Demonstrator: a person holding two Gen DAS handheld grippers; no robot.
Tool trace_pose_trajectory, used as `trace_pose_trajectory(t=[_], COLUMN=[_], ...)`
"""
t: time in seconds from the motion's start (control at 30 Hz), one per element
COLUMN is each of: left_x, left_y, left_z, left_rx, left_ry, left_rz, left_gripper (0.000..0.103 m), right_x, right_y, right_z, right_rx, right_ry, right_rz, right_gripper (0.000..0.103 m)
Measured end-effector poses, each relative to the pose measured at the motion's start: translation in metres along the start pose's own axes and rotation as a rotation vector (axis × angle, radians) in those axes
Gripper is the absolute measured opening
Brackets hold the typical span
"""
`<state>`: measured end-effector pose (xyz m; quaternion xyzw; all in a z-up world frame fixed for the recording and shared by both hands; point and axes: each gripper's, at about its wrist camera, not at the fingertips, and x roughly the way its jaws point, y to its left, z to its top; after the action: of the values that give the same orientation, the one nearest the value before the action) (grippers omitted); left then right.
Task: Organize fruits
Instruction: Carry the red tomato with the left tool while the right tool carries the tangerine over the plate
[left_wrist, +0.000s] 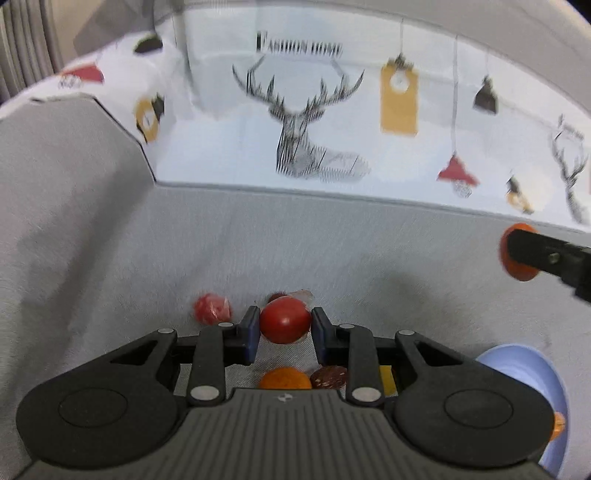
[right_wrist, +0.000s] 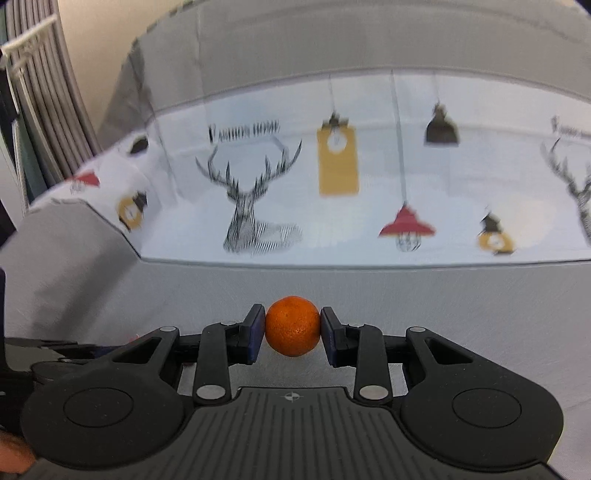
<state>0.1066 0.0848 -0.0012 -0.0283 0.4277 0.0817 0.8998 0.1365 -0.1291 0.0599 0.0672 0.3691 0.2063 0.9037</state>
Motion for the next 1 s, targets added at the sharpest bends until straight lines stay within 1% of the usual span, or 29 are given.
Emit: trace_pose_trajectory(t=[0.07,0.17,0.33,0.47,0.5,0.57,0.6,0.67,0.77,0.83,0.9,1.0], left_x=[-0.016,-0.040,-0.080,-0.108,-0.113,-0.119,-0.118,-0.115,-0.109,-0.099,-0.091,-0.085], left_y=[-0.003,-0.012,-0.034,-0.052,-0.056,-0.063,-0.065,-0.068,-0.064,-0.061,-0.058,-0.060], left_z=[-0.001,-0.003,-0.012,-0.036,-0.044,-0.062,-0.068,-0.072,-0.071,-0.072,-0.072,-0.073], left_rx=[0.017,0.056,0.068,0.084,0.092,0.138,0.165,0.189,0.173,0.142,0.126,0.126], left_ry=[-0.045,-0.103,-0.096,-0.118,-0.138,-0.183,-0.188,-0.166,-0.145,-0.097,-0.067,-0.053], left_rz=[-0.018,-0.034,-0.098,-0.161,-0.172,-0.171,-0.168,-0.168,-0.186,-0.190,-0.184,-0.173], left_gripper=[0.032,0.032,0.032,0.032,0.032,0.032,0.032,0.032,0.032,0.032,0.032,0.032], right_x=[-0.026,-0.064,-0.118,-0.139,-0.140,-0.143,-0.145,-0.148,-0.147,-0.145,-0.142,-0.136], right_y=[-0.004,-0.009,-0.022,-0.030,-0.031,-0.036,-0.037,-0.038,-0.041,-0.045,-0.047,-0.045], right_z=[0.001,-0.007,-0.038,-0.066,-0.072,-0.081,-0.083,-0.088,-0.092,-0.094,-0.095,-0.095], right_rx=[0.020,0.023,0.028,0.065,0.069,0.093,0.100,0.074,0.047,0.048,0.050,0.036], right_ry=[-0.033,-0.062,-0.081,-0.079,-0.076,-0.061,-0.062,-0.071,-0.064,-0.058,-0.050,-0.036], right_rz=[0.004,-0.012,-0.055,-0.093,-0.104,-0.121,-0.122,-0.138,-0.169,-0.180,-0.187,-0.190], right_gripper=[0.034,0.034,0.034,0.034,0.034,0.034,0.034,0.034,0.034,0.034,0.034,0.034])
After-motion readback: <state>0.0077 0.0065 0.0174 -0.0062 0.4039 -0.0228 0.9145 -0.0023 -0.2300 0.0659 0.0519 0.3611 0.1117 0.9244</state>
